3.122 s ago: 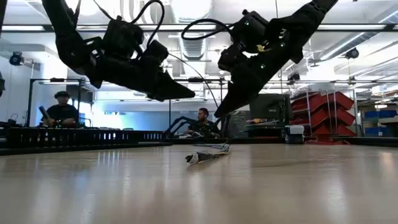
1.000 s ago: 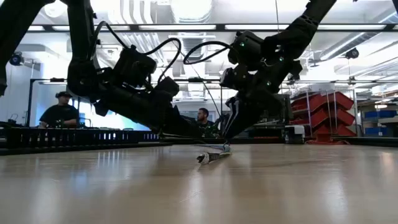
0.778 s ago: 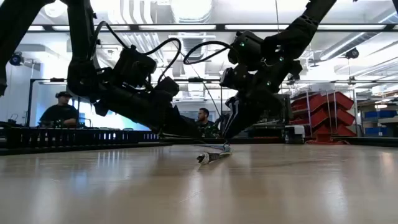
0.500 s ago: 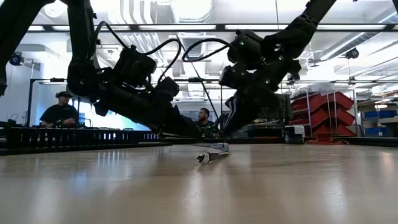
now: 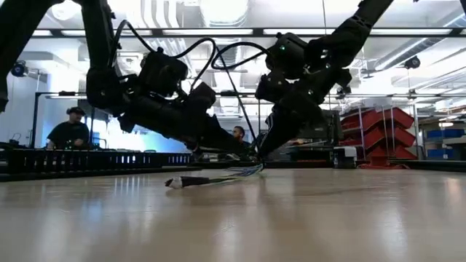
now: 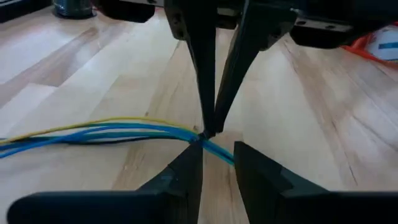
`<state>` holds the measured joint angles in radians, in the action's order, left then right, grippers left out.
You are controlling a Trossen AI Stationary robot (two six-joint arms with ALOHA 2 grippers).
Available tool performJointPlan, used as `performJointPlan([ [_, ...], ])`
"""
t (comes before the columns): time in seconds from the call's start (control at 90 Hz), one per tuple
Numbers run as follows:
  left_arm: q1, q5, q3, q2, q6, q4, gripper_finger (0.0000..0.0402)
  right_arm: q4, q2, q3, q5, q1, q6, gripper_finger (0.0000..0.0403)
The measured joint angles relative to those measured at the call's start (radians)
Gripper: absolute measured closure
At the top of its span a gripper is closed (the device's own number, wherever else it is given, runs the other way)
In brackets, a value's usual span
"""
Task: Ziptie cables
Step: Wrap the cable wires together using a black zip tie
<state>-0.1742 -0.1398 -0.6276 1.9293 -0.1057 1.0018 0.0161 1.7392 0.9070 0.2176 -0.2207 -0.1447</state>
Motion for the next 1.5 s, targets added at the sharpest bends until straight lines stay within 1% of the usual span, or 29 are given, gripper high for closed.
performJointPlan([
  [0.289,0.004,0.000,-0.001,0.007,0.033,0.014,0.0325,0.084,-0.004,0.000,-0.001,0.012,0.082,0.0403],
  [0.444,0.007,0.000,-0.032,0.039,0.027,0.019,0.0325,0.126,-0.004,0.000,-0.007,0.024,0.109,0.0403],
  [0.589,0.010,0.000,-0.075,0.087,0.007,0.017,0.0325,0.122,-0.004,0.000,-0.008,0.027,0.112,0.0403],
  [0.711,0.012,0.000,-0.087,0.104,0.007,0.017,0.0325,0.119,-0.004,0.000,-0.008,0.027,0.119,0.0403],
  [0.9,0.012,0.000,-0.078,0.095,0.011,0.012,0.0325,0.116,-0.004,0.000,-0.008,0.027,0.108,0.0403],
  [1.189,0.012,-0.008,-0.055,0.045,0.015,0.021,0.0325,0.109,-0.004,-0.011,-0.011,0.026,0.101,0.0403],
  [1.5,0.014,-0.006,-0.071,0.048,0.014,0.013,0.0326,0.118,-0.004,-0.011,-0.019,0.026,0.108,0.0403],
])
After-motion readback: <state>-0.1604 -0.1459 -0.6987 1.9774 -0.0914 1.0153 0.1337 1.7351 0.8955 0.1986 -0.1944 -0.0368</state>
